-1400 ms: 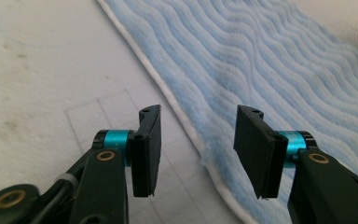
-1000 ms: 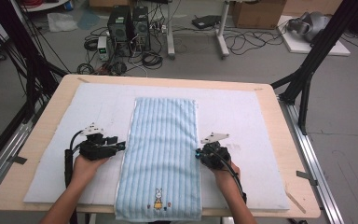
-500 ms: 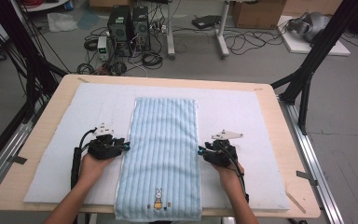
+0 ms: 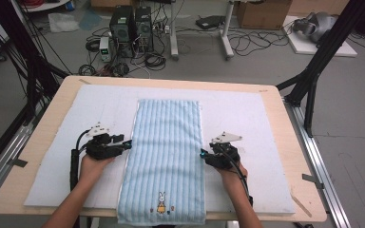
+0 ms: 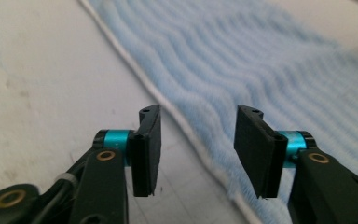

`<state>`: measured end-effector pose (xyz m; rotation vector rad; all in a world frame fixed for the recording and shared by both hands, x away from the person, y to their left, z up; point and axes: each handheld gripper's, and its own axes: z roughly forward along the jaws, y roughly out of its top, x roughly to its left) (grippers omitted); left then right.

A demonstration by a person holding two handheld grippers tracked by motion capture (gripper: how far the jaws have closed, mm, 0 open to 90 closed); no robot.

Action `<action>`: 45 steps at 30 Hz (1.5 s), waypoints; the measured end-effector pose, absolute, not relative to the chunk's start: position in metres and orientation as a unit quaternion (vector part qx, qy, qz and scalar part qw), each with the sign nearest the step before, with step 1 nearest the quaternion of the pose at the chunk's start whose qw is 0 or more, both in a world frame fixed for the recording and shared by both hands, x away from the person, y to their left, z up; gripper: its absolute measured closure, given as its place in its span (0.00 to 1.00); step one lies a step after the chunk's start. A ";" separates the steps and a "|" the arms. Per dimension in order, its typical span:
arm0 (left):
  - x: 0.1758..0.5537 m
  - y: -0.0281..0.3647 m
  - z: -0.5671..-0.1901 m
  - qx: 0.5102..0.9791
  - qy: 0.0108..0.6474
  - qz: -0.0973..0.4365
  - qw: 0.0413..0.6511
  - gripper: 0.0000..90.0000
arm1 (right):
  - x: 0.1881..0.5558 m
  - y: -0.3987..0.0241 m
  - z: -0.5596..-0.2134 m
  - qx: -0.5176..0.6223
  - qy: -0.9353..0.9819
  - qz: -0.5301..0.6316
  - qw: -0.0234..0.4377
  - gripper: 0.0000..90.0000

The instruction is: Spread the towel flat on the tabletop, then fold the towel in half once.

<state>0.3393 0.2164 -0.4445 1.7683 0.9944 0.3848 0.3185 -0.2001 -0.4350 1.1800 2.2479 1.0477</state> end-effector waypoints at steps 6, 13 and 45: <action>0.338 0.231 -0.433 0.727 0.345 0.206 0.557 0.45 | 0.319 -0.226 -0.423 0.426 0.777 0.408 0.219 0.33; 0.343 0.242 -0.430 0.704 0.386 0.181 0.569 0.18 | 0.319 -0.250 -0.415 0.437 0.756 0.427 0.236 0.13; 0.349 0.244 -0.430 0.693 0.416 0.172 0.563 0.18 | 0.318 -0.259 -0.415 0.437 0.754 0.438 0.221 0.12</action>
